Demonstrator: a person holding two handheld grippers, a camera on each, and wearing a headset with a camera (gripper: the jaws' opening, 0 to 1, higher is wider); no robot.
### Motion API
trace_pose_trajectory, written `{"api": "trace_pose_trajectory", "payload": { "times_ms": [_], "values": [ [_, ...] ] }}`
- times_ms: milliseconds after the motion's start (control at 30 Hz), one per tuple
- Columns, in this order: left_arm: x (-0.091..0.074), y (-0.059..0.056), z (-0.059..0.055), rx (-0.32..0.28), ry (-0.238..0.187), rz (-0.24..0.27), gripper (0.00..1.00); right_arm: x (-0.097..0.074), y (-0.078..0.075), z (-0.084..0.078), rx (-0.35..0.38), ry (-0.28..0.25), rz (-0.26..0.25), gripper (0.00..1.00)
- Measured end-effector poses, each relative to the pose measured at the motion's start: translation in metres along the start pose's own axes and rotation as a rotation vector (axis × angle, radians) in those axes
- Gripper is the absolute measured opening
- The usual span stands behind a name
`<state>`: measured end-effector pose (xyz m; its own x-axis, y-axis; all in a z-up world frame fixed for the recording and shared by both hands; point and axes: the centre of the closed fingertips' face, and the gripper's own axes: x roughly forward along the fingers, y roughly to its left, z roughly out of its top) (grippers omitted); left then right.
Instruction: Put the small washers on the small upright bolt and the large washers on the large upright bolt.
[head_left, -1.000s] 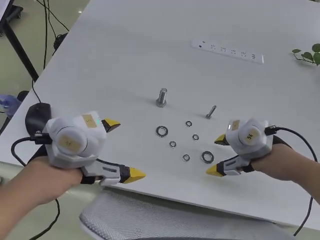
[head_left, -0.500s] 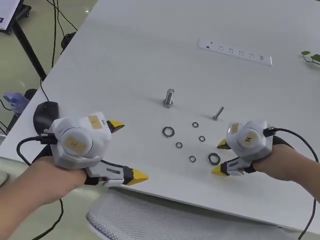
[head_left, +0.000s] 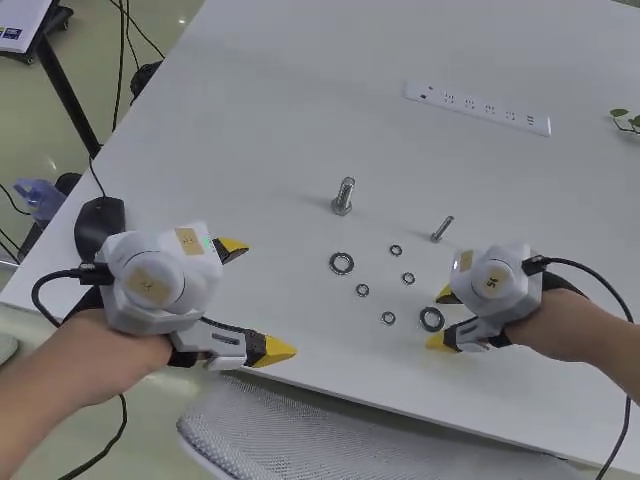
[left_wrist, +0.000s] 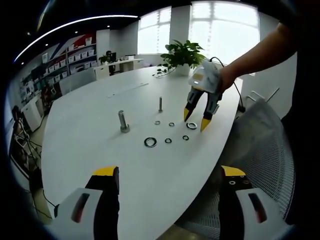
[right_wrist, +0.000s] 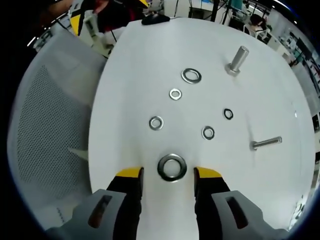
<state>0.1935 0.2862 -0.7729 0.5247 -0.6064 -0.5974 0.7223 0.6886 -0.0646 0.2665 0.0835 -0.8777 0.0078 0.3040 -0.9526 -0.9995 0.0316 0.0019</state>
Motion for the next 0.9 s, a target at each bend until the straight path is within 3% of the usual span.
{"api": "trace_pose_trajectory", "payload": {
  "times_ms": [233, 567, 900],
  "values": [
    [-0.0007, -0.0024, -0.0019, -0.006, -0.002, 0.002, 0.8, 0.0, -0.0004, 0.0006, 0.005, 0.055, 0.0, 0.4],
    [-0.0041, -0.0077, -0.0046, -0.016, -0.004, 0.002, 0.77, 0.0007, -0.0011, -0.0001, 0.006, 0.123, -0.004, 0.28],
    [-0.0051, -0.0098, -0.001, -0.012, -0.013, 0.003, 0.75, 0.0012, -0.0028, -0.0016, 0.026, 0.133, -0.01, 0.22]
  ]
}}
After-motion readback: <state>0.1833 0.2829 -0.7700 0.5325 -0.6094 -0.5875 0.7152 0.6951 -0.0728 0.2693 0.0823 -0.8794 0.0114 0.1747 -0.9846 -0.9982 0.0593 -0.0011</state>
